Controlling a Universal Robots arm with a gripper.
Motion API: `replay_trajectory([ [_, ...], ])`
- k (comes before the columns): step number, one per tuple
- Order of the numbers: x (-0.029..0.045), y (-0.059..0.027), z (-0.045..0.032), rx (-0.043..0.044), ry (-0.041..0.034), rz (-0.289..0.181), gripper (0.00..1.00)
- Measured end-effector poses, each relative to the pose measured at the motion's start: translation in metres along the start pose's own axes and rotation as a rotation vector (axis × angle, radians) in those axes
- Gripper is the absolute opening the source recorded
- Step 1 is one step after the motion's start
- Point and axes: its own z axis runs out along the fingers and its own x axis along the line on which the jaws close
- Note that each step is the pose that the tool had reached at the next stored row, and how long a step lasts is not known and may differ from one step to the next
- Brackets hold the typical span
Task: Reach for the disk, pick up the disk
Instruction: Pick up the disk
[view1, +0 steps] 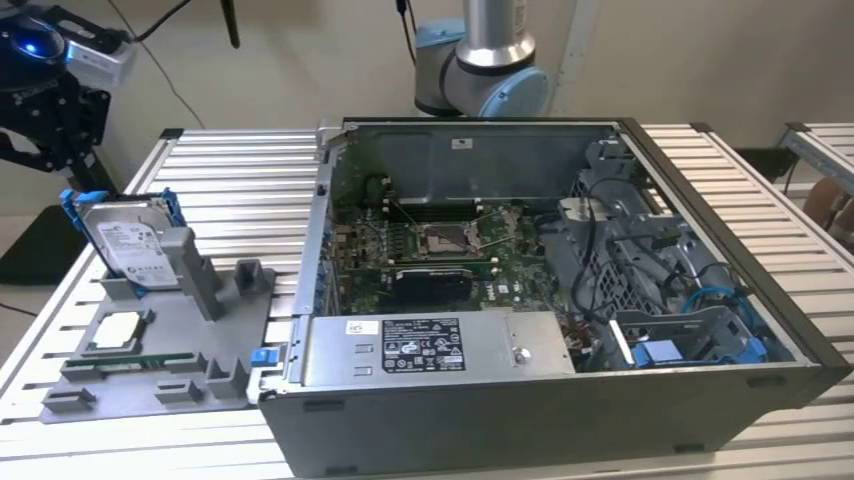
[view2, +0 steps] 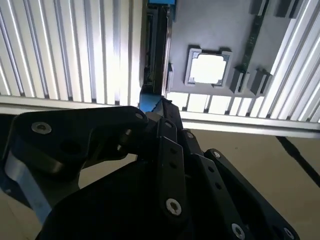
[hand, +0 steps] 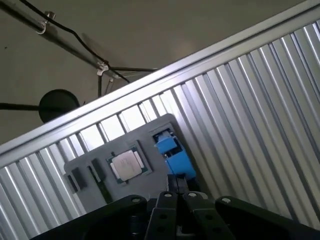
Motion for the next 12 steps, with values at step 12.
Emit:
replay_trajectory([
  [12,0.0000,0.0000,0.0000,0.0020,0.0060,-0.181,0.00],
])
